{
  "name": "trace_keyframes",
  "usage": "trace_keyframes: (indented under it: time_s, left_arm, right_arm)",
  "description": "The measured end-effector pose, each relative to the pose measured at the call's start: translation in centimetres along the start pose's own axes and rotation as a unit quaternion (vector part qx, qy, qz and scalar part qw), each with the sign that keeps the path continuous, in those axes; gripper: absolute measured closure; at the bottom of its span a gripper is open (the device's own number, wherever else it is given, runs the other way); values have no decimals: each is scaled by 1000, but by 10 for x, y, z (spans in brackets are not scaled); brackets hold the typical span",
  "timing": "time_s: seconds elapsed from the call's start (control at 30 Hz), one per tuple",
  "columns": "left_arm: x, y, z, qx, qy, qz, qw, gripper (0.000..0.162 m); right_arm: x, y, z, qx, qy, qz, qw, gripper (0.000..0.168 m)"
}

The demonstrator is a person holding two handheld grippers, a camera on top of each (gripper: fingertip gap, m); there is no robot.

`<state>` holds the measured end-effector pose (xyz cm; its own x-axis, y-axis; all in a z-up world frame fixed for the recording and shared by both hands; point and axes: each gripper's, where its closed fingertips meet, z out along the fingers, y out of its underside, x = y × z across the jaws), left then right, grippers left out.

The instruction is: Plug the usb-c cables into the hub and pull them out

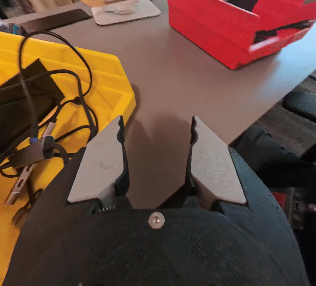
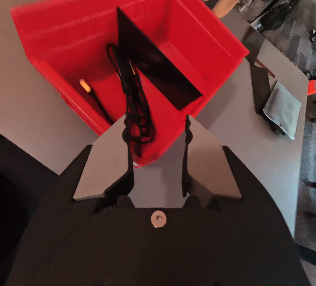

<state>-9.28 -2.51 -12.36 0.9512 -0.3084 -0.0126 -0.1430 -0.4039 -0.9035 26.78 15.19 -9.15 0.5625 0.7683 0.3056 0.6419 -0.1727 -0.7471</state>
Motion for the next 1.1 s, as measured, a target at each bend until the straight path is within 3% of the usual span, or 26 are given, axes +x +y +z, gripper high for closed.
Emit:
trace_keyframes:
  time_s: [0.1, 0.17, 0.23, 0.37, 0.47, 0.5, 0.6, 0.7, 0.9, 1.03, 1.1]
  left_arm:
    - [-14, -15, 4, 39, -46, 5, 998, 84]
    - [-18, -14, 14, 16, -71, 16, 997, 89]
    - [-23, -12, 22, -4, -100, 44, 994, 85]
    - [-54, -5, 21, -16, -168, 74, 983, 92]
    - [-73, 4, 9, -14, -166, 34, 985, 96]
    - [-81, 8, 5, -14, -169, 23, 985, 96]
    - [-87, 11, -9, -7, -165, -4, 986, 93]
    - [-66, 13, -9, 4, -141, -6, 990, 92]
    - [-11, 6, 12, 10, -121, 58, 991, 90]
    - [-10, -23, 28, 44, -152, 68, 985, 89]
    - [-22, -32, 41, 51, -166, 39, 984, 88]
  right_arm:
    - [-32, -22, -8, 66, -64, 22, 996, 97]
    - [-66, -33, -3, 85, -101, 12, 991, 88]
    - [-95, -41, 11, 85, -107, -2, 991, 85]
    - [-134, -51, 55, 68, -103, -10, 992, 86]
    - [-118, -41, 85, 30, -26, -50, 998, 110]
    - [-116, -37, 90, 24, -22, -49, 998, 131]
    - [-87, -27, 92, 22, 38, -40, 998, 162]
    - [-80, -22, 89, 44, -2, 0, 999, 163]
    - [-56, -11, 86, 21, 62, 14, 998, 162]
    - [-43, -7, 86, 19, 83, 39, 996, 162]
    - [-42, -10, 85, 20, 104, 33, 994, 148]
